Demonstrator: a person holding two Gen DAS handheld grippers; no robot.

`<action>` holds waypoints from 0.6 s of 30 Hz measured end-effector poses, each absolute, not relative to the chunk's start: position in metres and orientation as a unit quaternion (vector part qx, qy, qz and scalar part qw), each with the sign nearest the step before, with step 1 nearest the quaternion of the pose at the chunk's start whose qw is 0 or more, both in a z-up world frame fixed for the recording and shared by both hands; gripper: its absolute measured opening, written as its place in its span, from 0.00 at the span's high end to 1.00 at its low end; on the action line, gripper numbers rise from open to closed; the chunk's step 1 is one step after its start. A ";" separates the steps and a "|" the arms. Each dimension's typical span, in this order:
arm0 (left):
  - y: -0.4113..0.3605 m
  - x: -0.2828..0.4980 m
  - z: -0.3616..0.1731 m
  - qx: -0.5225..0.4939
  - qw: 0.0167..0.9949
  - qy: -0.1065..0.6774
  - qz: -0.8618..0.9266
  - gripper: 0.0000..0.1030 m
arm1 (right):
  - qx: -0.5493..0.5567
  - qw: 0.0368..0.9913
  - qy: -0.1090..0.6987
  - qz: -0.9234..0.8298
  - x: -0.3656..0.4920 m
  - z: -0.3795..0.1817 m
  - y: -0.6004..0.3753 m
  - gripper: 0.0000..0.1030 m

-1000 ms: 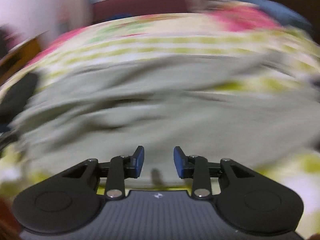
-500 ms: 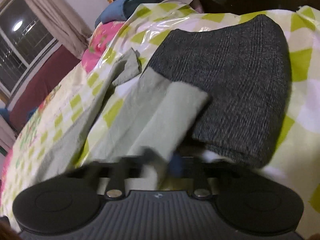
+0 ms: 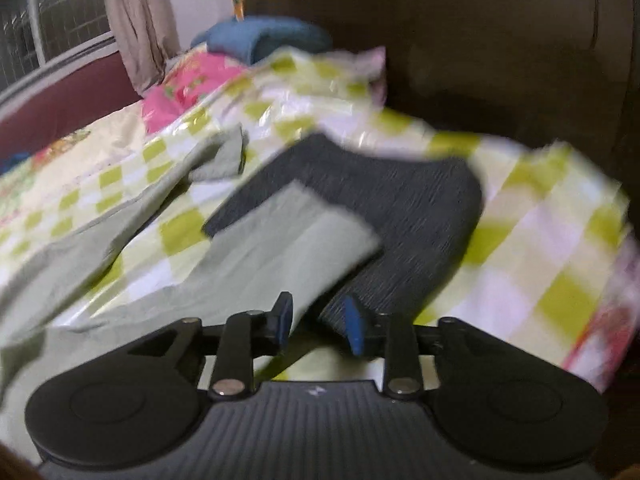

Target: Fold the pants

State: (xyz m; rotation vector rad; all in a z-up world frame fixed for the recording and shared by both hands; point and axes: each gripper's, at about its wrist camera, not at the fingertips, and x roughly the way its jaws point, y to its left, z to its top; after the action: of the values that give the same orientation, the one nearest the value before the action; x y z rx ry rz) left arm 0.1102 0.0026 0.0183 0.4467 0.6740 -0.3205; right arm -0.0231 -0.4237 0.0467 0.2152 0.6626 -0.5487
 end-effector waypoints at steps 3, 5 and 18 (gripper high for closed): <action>0.033 0.142 0.025 0.229 0.913 0.313 -0.124 0.50 | 0.030 0.927 0.329 -0.175 0.019 0.059 -0.384 0.61; 0.047 0.165 0.027 0.231 0.917 0.305 -0.116 0.47 | 0.018 0.939 0.336 -0.075 0.060 0.061 -0.354 0.59; 0.092 0.316 -0.005 0.237 0.884 0.373 -0.152 0.34 | -0.190 0.845 0.421 0.269 0.322 -0.001 -0.193 0.50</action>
State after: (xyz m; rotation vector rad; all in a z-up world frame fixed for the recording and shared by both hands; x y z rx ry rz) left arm 0.3158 0.0918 -0.0047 0.4942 0.7757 -0.3154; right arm 0.3223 -0.1933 -0.0007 -0.4019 0.8891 0.5676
